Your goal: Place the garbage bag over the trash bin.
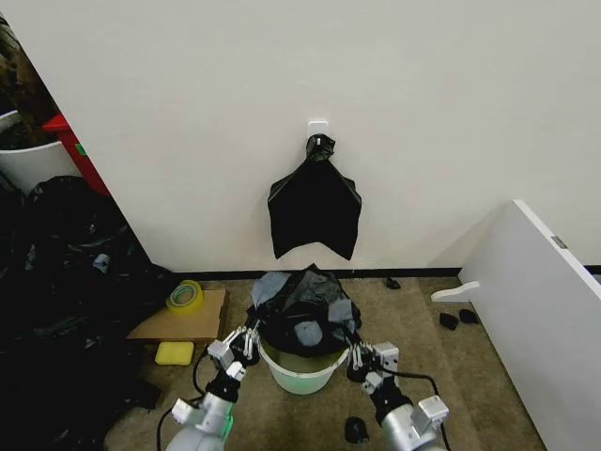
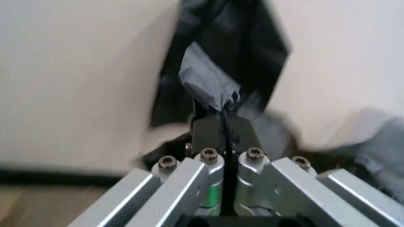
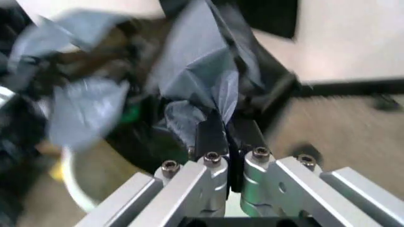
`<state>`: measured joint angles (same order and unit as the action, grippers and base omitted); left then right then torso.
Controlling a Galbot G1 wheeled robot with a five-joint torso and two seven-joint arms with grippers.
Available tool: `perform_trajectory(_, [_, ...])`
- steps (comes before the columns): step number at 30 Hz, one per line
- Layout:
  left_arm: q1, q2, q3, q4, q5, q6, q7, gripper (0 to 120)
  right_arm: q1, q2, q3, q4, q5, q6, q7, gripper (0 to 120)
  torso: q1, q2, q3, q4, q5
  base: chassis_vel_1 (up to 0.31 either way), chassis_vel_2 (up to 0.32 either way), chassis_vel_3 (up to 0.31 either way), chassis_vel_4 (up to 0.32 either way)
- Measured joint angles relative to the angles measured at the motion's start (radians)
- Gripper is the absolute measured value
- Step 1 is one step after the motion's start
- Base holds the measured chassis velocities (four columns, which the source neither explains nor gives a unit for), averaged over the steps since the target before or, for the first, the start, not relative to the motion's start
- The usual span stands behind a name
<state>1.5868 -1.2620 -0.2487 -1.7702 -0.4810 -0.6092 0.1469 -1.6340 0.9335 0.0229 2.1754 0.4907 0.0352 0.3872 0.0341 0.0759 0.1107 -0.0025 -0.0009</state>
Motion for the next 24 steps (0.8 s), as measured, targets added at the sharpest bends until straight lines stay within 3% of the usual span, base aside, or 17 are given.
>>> perform_trajectory(1, [0.0, 0.0, 0.0, 0.0, 0.0, 0.0, 0.0, 0, 0.0, 0.0, 0.0, 0.0, 0.0, 0.0, 0.0, 0, 0.0, 0.0, 0.0, 0.0, 0.0, 0.0, 0.0, 0.0, 0.0])
perform_trajectory(5, [0.069, 0.01, 0.035, -0.038, 0.146, 0.029, -0.169, 0, -0.041, -0.038, 0.001, 0.022, -0.006, -0.077, 0.045, 0, 0.0, 0.0, 0.0, -0.0001, 0.0003, 0.0, 0.0, 0.0, 0.0])
perform_trajectory(7, [0.082, 0.013, 0.041, -0.048, 0.177, 0.037, -0.197, 0, -0.049, -0.043, 0.002, 0.029, -0.008, -0.086, 0.049, 0, 0.0, 0.0, 0.0, 0.0, 0.0005, 0.0, 0.0, 0.0, 0.0])
perform_trajectory(9, [0.121, 0.026, 0.049, -0.073, 0.275, 0.056, -0.259, 0, -0.067, -0.064, 0.004, 0.051, -0.021, -0.113, 0.055, 0, 0.0, 0.0, 0.0, 0.0, 0.0003, 0.0, 0.0, 0.0, 0.0])
perform_trajectory(11, [0.124, 0.027, 0.049, -0.074, 0.287, 0.057, -0.265, 0, -0.068, -0.068, 0.004, 0.052, -0.026, -0.117, 0.054, 0, 0.0, 0.0, 0.0, 0.0, 0.0003, 0.0, 0.0, 0.0, 0.0])
perform_trajectory(17, [0.152, 0.03, 0.026, -0.072, 0.528, 0.12, -0.432, 0, -0.055, -0.124, 0.011, 0.023, -0.112, -0.145, 0.012, 0, 0.0, 0.0, 0.0, 0.0001, 0.0004, 0.0, 0.0, 0.0, 0.0])
perform_trajectory(24, [0.157, 0.023, 0.036, -0.058, 0.585, 0.185, -0.492, 0, -0.029, -0.145, 0.004, -0.025, -0.16, -0.158, 0.002, 0, 0.0, 0.0, 0.0, 0.0, 0.0003, 0.0, 0.0, 0.0, 0.0])
